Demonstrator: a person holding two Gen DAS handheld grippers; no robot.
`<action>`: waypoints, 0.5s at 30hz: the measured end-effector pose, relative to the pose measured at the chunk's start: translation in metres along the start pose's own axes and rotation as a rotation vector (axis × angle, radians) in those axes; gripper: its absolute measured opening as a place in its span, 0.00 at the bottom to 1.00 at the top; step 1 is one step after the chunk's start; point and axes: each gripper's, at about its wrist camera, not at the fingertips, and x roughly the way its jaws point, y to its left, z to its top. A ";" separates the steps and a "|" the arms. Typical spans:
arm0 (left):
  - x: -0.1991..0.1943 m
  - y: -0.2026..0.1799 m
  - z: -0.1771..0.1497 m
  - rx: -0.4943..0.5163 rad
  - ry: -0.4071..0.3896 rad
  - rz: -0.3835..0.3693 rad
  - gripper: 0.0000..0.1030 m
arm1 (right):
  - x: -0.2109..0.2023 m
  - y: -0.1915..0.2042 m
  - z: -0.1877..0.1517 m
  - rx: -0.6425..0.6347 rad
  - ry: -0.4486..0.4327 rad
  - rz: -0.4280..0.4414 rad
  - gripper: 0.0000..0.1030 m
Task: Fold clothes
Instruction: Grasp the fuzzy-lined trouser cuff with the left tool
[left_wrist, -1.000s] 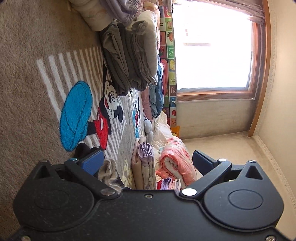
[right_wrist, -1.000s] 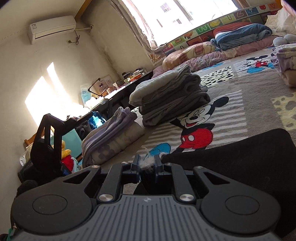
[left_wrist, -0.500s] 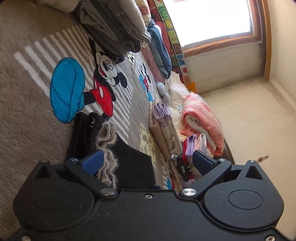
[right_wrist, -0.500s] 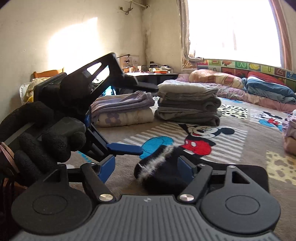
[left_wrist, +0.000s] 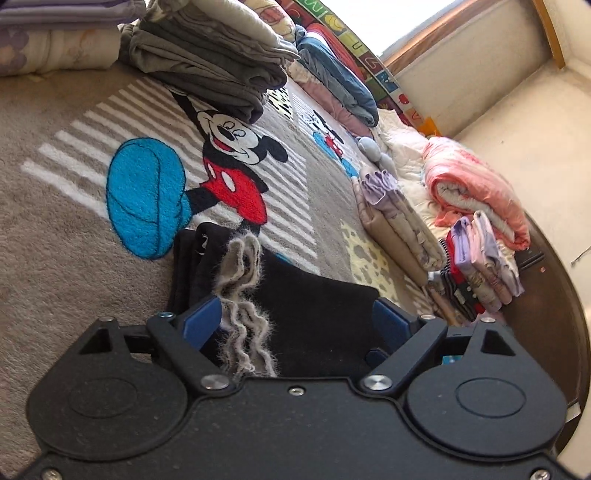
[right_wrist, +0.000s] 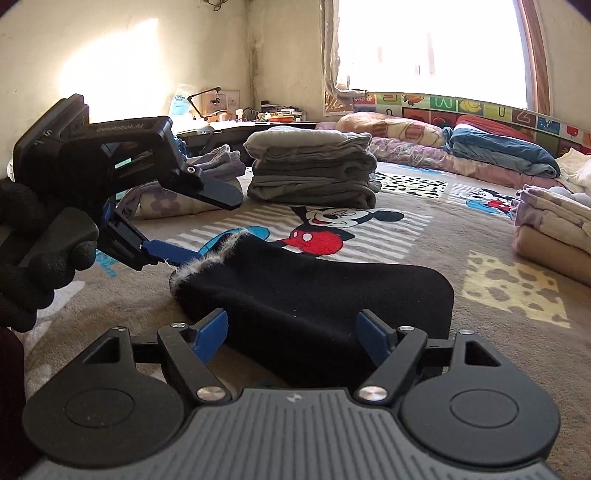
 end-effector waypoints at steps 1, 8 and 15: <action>0.003 -0.005 -0.002 0.045 0.006 0.031 0.86 | 0.002 -0.001 -0.001 0.006 -0.001 0.002 0.75; 0.032 -0.029 -0.022 0.304 -0.025 0.267 0.45 | 0.008 -0.001 -0.006 0.000 -0.001 0.017 0.78; 0.027 -0.030 -0.022 0.354 -0.093 0.292 0.13 | -0.002 0.002 -0.006 -0.009 -0.046 0.010 0.78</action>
